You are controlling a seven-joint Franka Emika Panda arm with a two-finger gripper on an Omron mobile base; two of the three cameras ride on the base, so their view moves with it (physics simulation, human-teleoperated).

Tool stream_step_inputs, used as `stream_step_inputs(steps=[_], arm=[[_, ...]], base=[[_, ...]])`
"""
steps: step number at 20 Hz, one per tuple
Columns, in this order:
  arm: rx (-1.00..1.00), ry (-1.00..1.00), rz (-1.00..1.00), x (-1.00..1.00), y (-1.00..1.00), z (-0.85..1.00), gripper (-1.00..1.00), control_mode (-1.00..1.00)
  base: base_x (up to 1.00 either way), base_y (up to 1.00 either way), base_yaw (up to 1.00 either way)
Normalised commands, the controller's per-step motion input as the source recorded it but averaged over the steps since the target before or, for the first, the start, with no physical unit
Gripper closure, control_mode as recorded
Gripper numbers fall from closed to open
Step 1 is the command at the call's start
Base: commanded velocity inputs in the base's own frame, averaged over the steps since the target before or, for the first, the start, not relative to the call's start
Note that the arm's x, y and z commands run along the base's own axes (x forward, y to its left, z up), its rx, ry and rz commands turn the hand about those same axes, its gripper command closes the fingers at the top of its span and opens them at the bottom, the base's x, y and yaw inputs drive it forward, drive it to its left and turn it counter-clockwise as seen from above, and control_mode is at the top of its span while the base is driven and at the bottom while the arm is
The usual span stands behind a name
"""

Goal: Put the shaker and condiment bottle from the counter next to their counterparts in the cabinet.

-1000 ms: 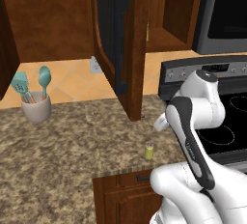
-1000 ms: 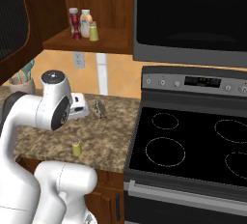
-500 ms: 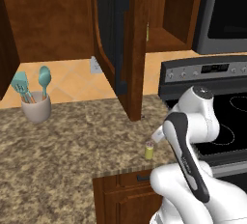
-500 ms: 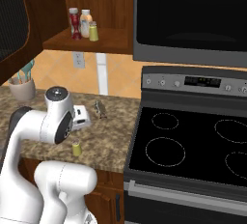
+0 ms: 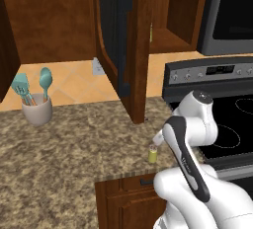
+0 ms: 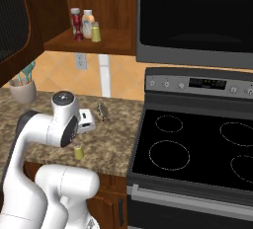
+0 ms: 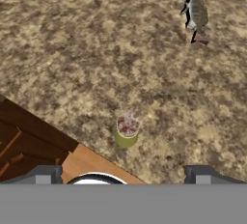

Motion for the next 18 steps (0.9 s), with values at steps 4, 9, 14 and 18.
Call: stream_step_inputs(steps=[4, 9, 14, 18], arm=[[0.0, 0.0, 0.0, 0.14, 0.0, -0.21, -1.0, -1.0], [0.0, 0.0, 0.0, 0.01, 0.0, -0.26, -1.0, -1.0], [0.0, 0.0, 0.0, 0.06, 0.0, -0.22, -1.0, -1.0], [0.0, 0.0, 0.0, 0.18, 0.0, -0.2, -1.0, -1.0]], base=[[0.0, 0.0, 0.0], [0.0, 0.0, 0.0], [0.0, 0.0, 0.0], [0.0, 0.0, 0.0]])
